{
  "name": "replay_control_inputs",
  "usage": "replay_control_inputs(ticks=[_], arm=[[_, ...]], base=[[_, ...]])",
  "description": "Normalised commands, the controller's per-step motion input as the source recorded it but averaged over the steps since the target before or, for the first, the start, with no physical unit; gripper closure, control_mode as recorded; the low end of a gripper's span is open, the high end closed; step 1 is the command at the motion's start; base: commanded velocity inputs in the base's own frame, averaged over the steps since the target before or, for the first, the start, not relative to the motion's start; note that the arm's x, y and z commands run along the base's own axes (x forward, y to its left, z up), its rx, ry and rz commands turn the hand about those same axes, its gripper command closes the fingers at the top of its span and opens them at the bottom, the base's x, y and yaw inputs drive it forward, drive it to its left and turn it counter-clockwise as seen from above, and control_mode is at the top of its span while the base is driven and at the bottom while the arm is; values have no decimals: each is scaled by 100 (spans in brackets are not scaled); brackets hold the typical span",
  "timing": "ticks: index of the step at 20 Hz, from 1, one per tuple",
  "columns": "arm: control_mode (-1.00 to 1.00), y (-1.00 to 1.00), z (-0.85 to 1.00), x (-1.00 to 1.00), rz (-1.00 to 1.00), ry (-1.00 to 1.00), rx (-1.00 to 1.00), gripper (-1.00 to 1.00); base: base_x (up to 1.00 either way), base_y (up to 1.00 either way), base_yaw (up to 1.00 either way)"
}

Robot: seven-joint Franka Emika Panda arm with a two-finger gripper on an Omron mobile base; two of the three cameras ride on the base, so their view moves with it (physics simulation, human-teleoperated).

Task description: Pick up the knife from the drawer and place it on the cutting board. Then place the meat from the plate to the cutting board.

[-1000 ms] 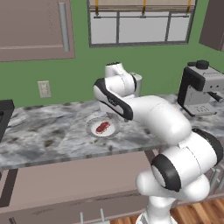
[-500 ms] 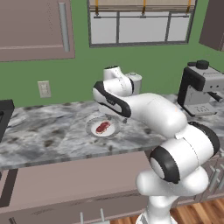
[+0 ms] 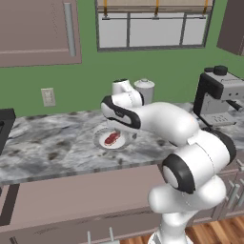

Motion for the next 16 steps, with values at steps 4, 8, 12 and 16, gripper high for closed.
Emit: replay_control_inputs(ticks=[4, 8, 12, 16], arm=[[-100, 3, -26, 24, 0, -2, 0, -100], [-100, 4, -15, 29, 0, -4, 0, -100], [-100, 4, -14, 29, 0, -4, 0, -100], [-100, 7, -14, 25, 0, -7, 2, -100]], base=[[0, 0, 0], [0, 0, 0], [0, 0, 0], [0, 0, 0]])
